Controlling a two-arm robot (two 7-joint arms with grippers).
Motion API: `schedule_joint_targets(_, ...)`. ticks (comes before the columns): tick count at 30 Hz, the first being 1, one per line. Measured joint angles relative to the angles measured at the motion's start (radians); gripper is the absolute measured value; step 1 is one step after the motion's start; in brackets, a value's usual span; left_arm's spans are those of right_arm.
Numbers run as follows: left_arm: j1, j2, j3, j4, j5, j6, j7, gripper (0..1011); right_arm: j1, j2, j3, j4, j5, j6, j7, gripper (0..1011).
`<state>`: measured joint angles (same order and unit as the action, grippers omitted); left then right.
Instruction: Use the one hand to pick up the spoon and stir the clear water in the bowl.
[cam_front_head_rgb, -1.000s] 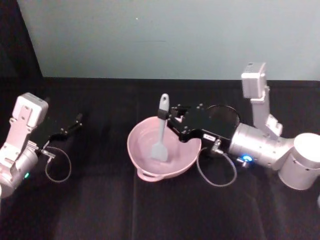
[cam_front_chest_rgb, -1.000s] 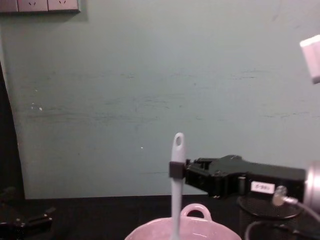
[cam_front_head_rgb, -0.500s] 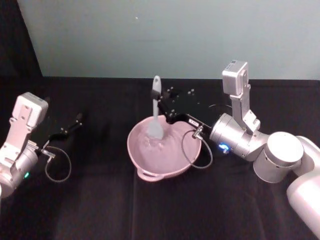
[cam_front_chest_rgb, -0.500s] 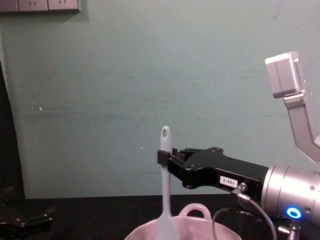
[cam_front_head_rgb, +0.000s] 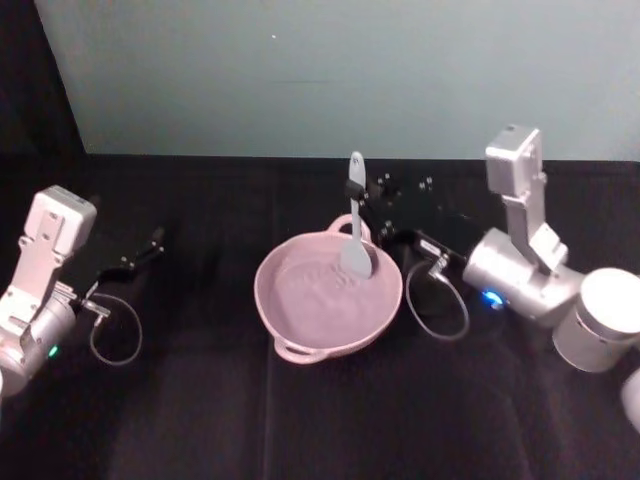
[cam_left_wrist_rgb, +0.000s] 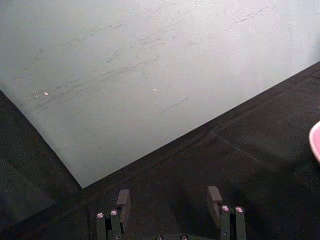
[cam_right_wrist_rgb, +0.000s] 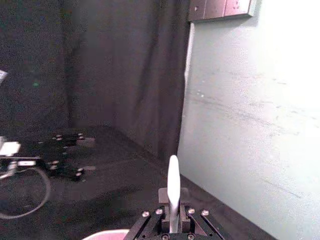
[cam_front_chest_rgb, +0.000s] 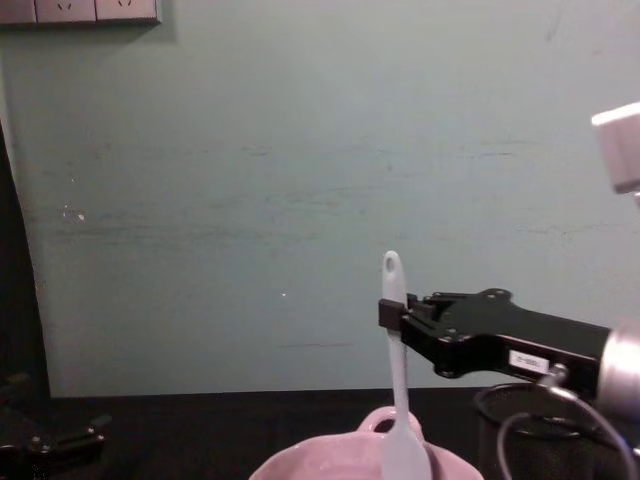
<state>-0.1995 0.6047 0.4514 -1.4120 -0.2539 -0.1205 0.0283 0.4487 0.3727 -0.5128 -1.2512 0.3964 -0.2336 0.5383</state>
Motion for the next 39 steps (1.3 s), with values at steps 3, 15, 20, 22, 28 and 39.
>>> schedule_joint_targets(3, 0.0, 0.0, 0.0, 0.0, 0.0, 0.0, 0.0, 1011, -0.041, 0.027, 0.013, -0.065, 0.022, 0.023, 0.022, 114)
schedule_joint_targets(15, 0.0, 0.0, 0.0, 0.0, 0.0, 0.0, 0.0, 1011, -0.104, -0.002, -0.003, -0.143, 0.08, 0.092, 0.078, 114)
schedule_joint_targets(20, 0.0, 0.0, 0.0, 0.0, 0.0, 0.0, 0.0, 1011, -0.078, -0.052, -0.013, -0.09, 0.058, 0.065, 0.057, 114)
schedule_joint_targets(22, 0.0, 0.0, 0.0, 0.0, 0.0, 0.0, 0.0, 1011, -0.063, -0.082, -0.013, -0.053, 0.036, 0.037, 0.032, 114)
schedule_joint_targets(28, 0.0, 0.0, 0.0, 0.0, 0.0, 0.0, 0.0, 1011, -0.026, -0.135, -0.001, 0.036, -0.029, -0.02, -0.037, 114)
schedule_joint_targets(39, 0.0, 0.0, 0.0, 0.0, 0.0, 0.0, 0.0, 1011, -0.009, -0.126, 0.07, 0.069, -0.071, -0.051, -0.099, 114)
